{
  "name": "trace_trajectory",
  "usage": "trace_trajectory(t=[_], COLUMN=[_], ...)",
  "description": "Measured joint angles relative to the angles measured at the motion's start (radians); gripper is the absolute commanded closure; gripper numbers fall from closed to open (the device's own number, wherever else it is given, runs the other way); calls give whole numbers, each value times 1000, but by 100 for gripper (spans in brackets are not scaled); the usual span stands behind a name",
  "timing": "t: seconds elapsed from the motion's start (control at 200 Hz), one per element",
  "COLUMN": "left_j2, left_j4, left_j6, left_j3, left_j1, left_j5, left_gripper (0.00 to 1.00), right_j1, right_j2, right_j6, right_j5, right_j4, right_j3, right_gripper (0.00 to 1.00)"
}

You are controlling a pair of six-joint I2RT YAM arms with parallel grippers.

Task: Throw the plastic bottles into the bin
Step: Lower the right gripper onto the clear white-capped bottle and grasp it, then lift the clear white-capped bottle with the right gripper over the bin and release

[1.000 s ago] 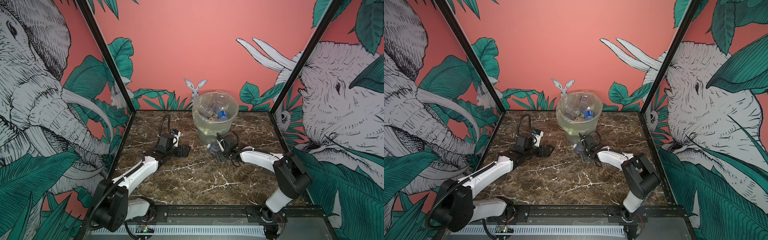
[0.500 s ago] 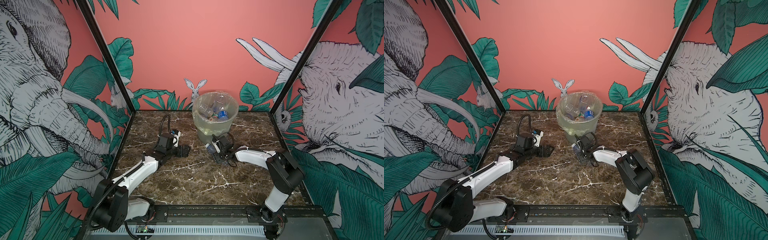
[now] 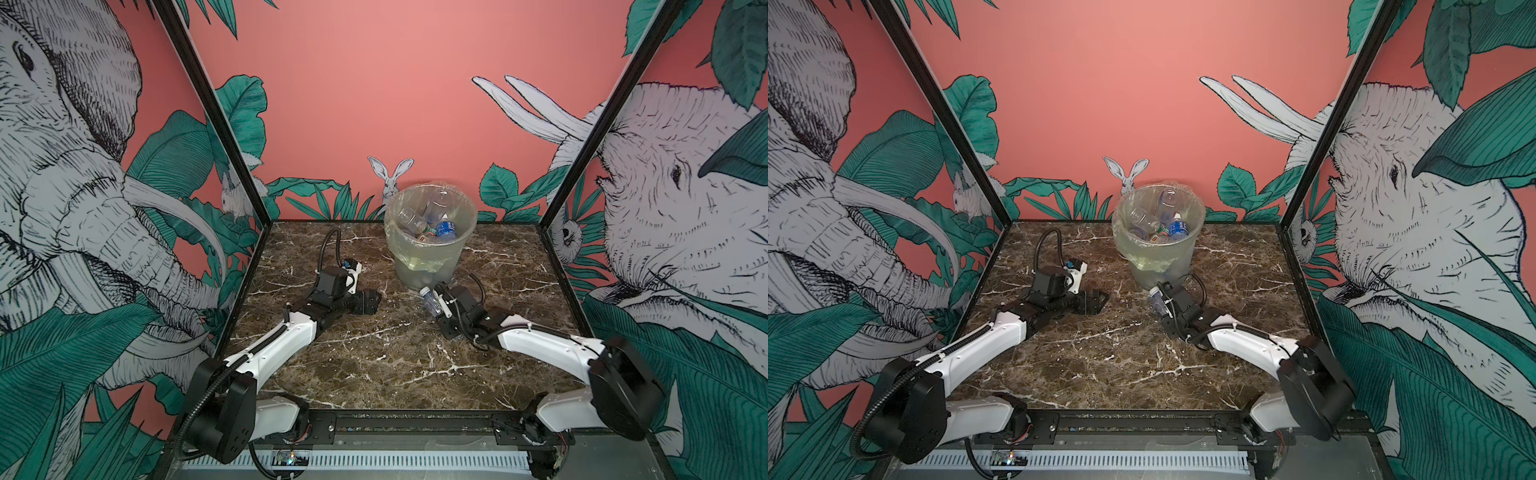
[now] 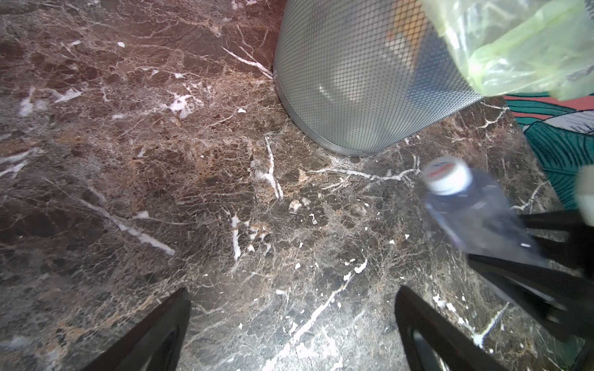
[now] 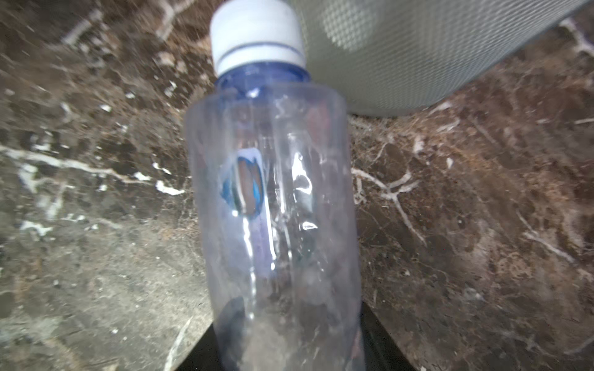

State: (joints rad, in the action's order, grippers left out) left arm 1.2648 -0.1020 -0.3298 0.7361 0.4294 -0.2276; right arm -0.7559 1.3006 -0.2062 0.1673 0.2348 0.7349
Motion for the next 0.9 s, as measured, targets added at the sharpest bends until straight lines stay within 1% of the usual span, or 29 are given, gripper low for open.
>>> trace_trajectory(t=[0.21, 0.325, 0.44, 0.575, 0.71, 0.825, 0.9], left_j2=[23, 37, 50, 53, 53, 53, 53], left_j4=[6, 17, 25, 26, 26, 26, 26], left_j6=[-6, -11, -12, -12, -12, -12, -12], left_j3=[0, 0, 0, 1, 2, 2, 2], left_j1=[0, 0, 0, 0, 0, 0, 0], left_j5=[-10, -19, -23, -24, -24, -24, -24], left_gripper=[0, 0, 0, 1, 0, 0, 0], right_j1=[-66, -83, -86, -89, -89, -89, -89], right_j2=[-293, -434, -526, -563, -564, -538, -490], right_j6=[-31, -42, -49, -32, 10, 49, 81], right_j5=[80, 121, 152, 172, 194, 206, 215], right_j4=[24, 56, 86, 118, 145, 142, 136], right_j3=[-116, -128, -116, -60, 42, 145, 217], right_gripper=[49, 49, 50, 50, 50, 50, 50])
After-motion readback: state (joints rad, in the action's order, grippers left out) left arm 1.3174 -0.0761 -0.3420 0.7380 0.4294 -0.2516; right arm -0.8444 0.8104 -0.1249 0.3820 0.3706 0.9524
